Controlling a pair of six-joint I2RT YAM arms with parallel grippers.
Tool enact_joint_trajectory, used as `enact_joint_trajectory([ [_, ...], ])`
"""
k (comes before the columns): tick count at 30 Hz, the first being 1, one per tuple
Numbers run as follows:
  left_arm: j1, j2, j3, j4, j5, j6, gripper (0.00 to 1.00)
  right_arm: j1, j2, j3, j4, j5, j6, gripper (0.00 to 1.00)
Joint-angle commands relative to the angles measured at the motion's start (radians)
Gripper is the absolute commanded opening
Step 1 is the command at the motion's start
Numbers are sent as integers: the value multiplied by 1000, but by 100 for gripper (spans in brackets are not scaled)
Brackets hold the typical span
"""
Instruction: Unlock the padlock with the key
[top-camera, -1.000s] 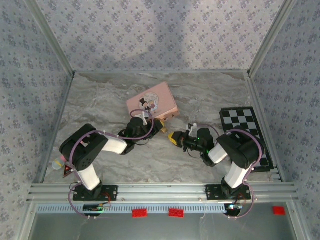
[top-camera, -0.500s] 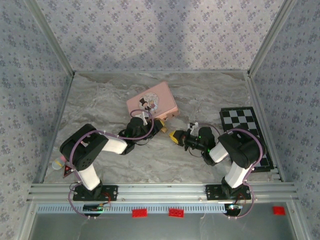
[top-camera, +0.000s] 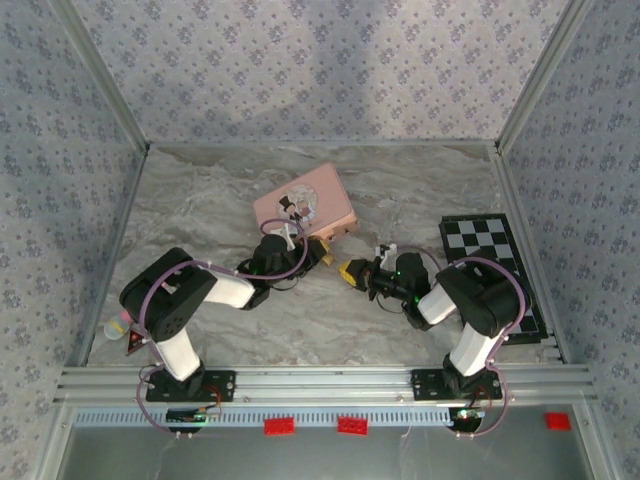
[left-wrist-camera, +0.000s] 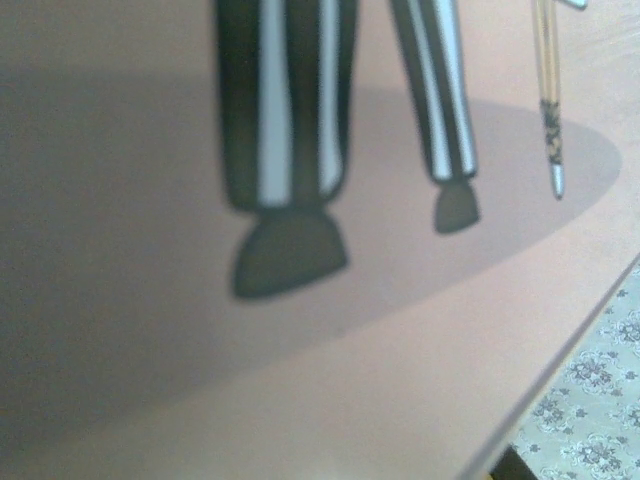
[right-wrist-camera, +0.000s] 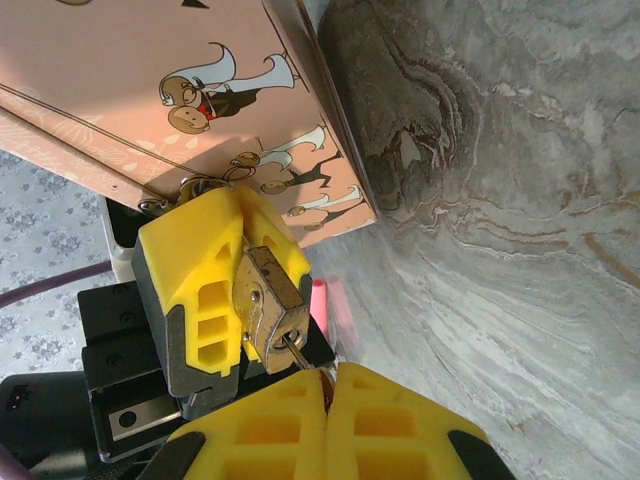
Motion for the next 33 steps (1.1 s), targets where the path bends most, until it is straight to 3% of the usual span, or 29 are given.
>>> enact_joint_trajectory([
  [1,-47,14,17,69,123,-45,0,38,-3,74,89,23,-8,0],
  [13,-47,18,14,83,121,-50,0,93,-7,58,89,114,-5,0],
  [33,-55,30,9,-26,118,-32,7,52,10,38,89,76,-55,0],
])
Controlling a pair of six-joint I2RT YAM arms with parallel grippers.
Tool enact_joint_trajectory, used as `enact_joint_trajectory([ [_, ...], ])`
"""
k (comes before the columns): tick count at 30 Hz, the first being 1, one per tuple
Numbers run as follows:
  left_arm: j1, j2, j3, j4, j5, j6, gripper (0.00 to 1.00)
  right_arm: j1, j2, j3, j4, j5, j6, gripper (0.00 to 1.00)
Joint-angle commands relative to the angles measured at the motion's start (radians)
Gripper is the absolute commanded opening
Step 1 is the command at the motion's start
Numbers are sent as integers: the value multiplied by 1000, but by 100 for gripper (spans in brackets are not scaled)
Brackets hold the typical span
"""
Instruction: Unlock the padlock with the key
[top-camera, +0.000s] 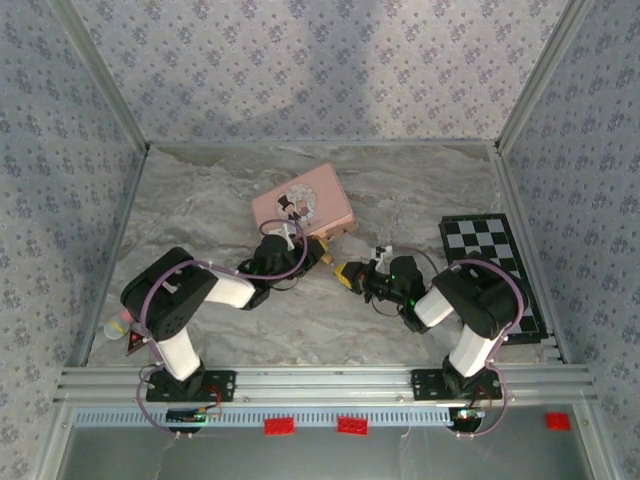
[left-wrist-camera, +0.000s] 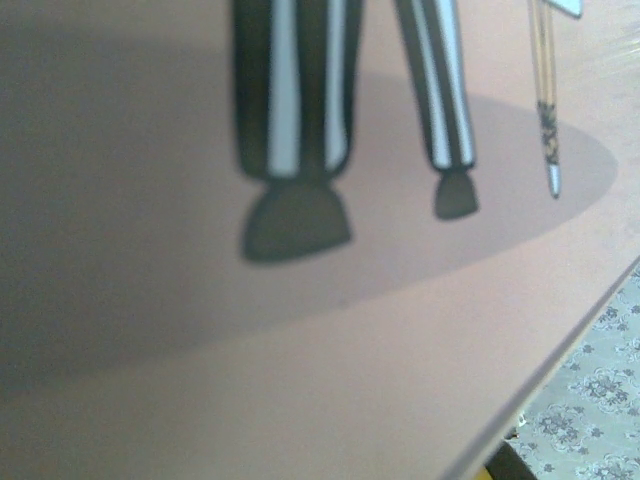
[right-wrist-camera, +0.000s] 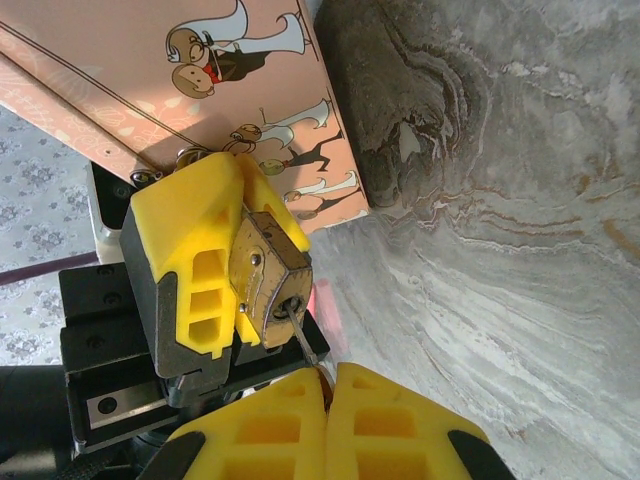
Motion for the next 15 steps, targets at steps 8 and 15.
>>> enact_joint_trajectory([
  [8,-54,32,15,-57,143,-27,11,17,36,17,96,-3,-38,0],
  [15,-57,51,15,-47,149,-34,13,18,40,11,96,9,-50,0],
])
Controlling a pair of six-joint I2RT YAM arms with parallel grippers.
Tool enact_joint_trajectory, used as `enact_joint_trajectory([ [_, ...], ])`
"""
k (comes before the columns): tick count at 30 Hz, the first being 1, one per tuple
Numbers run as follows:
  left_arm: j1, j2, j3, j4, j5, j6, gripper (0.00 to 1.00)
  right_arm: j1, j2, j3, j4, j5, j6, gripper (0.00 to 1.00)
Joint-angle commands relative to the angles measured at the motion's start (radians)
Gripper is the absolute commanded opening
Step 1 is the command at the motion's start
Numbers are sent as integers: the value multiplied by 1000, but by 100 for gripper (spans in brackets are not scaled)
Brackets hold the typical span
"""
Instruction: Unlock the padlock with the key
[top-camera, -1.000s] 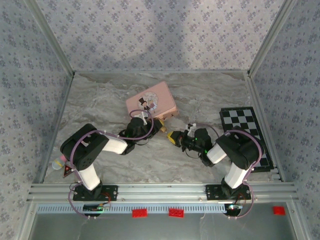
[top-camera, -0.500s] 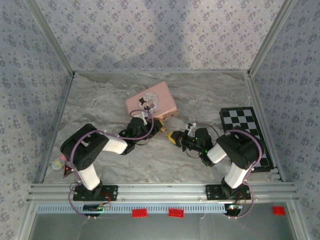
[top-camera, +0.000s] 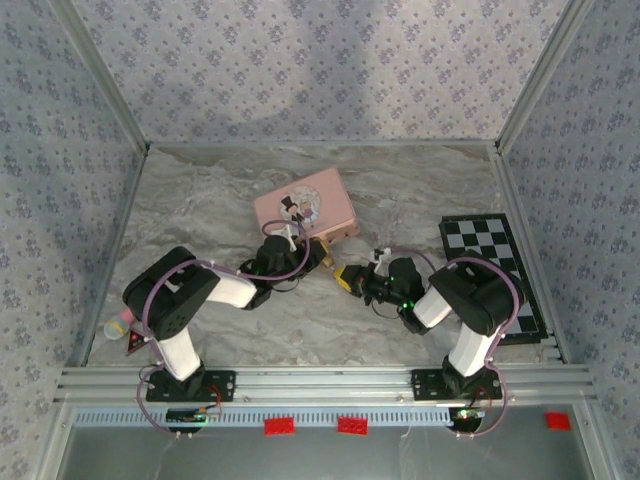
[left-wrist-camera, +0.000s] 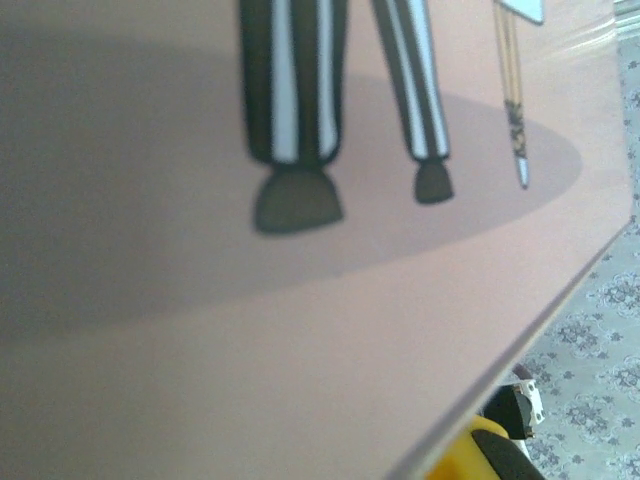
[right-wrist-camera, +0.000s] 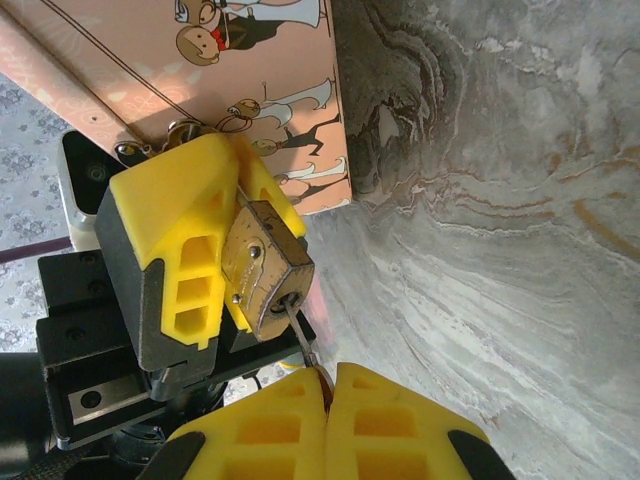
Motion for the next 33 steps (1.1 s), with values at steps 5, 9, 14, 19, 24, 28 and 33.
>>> enact_joint_trajectory([
  [5,-48,37,4,-24,151,-78,17,11,12,22,79,25,-37,0],
  [9,-50,45,5,-29,150,-76,19,11,13,22,80,26,-36,0],
  [14,-49,57,11,-22,153,-82,19,13,14,23,81,24,-38,0],
  [19,-49,63,15,-32,154,-81,20,14,19,22,81,21,-37,0],
  [24,-49,65,19,-38,150,-81,19,14,18,13,79,16,-39,0],
  [28,-49,68,19,-41,149,-81,17,13,10,7,79,15,-38,0],
  [33,-48,67,14,-26,146,-84,10,-5,-4,-6,79,9,-5,0],
])
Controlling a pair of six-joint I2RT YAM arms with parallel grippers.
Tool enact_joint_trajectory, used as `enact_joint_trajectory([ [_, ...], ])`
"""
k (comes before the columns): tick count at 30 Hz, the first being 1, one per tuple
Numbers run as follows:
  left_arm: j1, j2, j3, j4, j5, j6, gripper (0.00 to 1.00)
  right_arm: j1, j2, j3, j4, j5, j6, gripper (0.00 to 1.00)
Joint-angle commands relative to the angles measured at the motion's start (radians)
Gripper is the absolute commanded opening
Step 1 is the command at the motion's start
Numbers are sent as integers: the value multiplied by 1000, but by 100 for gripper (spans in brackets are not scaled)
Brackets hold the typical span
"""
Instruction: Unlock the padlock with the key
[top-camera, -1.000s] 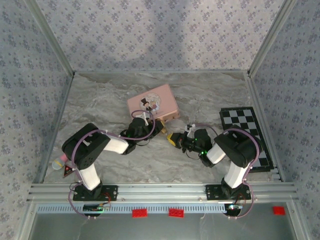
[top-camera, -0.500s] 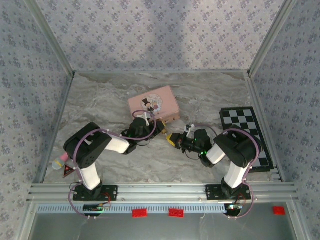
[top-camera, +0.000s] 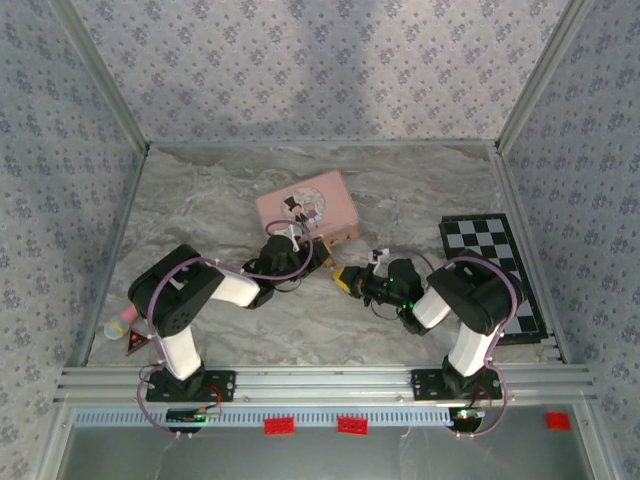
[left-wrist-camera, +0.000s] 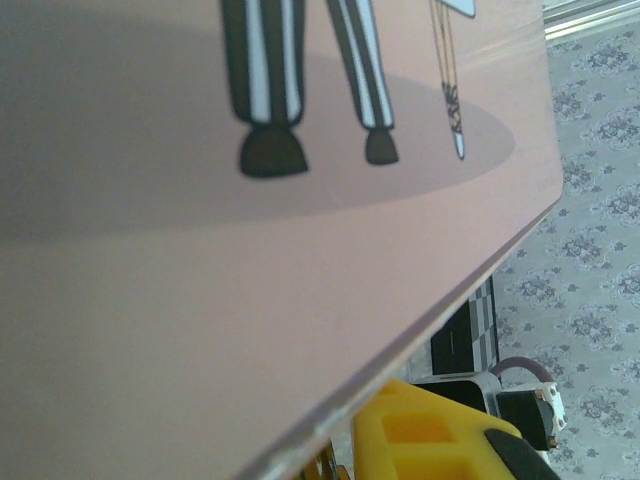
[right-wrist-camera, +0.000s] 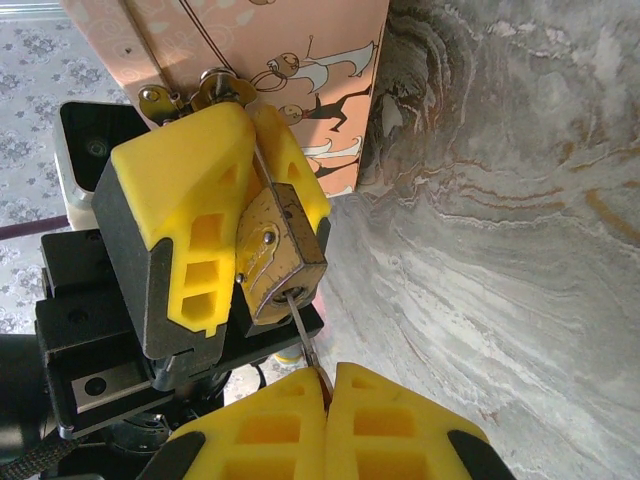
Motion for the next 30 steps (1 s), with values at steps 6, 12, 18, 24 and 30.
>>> enact_joint_trajectory([
  [6,-42,36,-18,45,147,-116,5,-53,-5,-17,65,-5,30,0],
  [12,-43,24,-28,87,146,-114,4,-59,6,-9,66,-16,38,0],
  [18,-50,22,-32,118,130,-112,3,-49,-6,5,65,-9,61,0],
  [24,-63,28,-21,141,130,-118,3,-27,2,31,65,5,74,0],
  [30,-64,19,-32,141,126,-116,3,-29,-3,27,65,9,67,0],
])
